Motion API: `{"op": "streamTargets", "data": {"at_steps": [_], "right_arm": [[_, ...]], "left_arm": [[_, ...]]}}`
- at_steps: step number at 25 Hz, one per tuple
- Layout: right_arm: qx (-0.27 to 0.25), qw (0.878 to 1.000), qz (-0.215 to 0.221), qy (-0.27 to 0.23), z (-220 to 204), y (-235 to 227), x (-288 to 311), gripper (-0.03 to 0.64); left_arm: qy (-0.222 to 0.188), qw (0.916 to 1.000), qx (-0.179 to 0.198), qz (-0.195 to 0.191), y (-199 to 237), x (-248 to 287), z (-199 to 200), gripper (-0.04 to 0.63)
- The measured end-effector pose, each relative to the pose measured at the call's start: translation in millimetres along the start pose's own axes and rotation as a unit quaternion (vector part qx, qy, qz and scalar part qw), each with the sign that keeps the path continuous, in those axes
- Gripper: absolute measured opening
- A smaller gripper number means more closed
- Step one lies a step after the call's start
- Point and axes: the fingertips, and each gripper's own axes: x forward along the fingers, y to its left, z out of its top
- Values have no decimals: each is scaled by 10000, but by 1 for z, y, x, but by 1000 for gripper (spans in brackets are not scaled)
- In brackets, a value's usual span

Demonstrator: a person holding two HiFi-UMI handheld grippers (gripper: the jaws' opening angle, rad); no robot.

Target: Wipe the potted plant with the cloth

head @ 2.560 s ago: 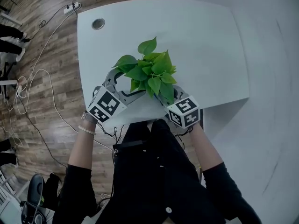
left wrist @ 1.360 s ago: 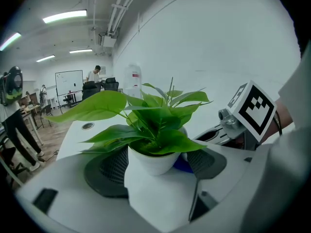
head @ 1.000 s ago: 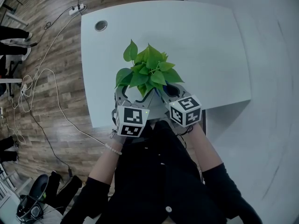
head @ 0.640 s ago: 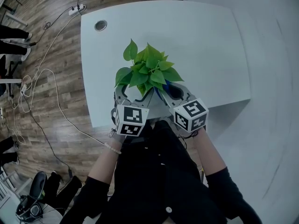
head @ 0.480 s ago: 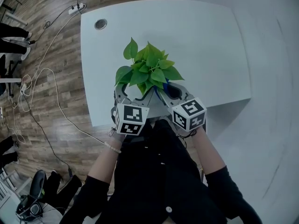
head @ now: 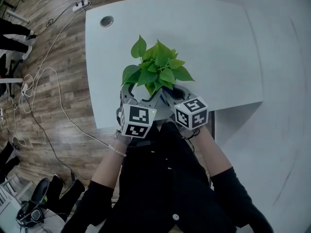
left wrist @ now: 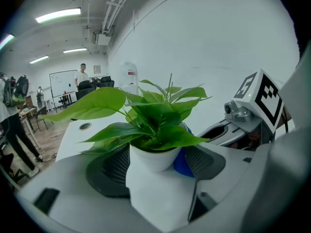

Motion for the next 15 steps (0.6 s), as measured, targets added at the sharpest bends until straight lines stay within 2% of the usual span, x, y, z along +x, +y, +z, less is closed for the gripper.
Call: {"op": "streamTargets", "data": {"at_steps": [2,7,11,15], "right_arm": [[111,9999,-56,-22,0,-2,1,84],[227,9996,-144,-90,4,-4,-2,84],[211,9996,-167,-93,5,-7,-1,84],[204,9996,-192,-59,6,-14,3,84]], "left_arm": [[21,9998,73,-166,-1,0,-3,368],[-65,9949,339,-944,-2,-12,-2,370],[-264,9911,379,-1247,15,-17,0,371],[-408,9826,919,-1559,28,-11,10,373]]}}
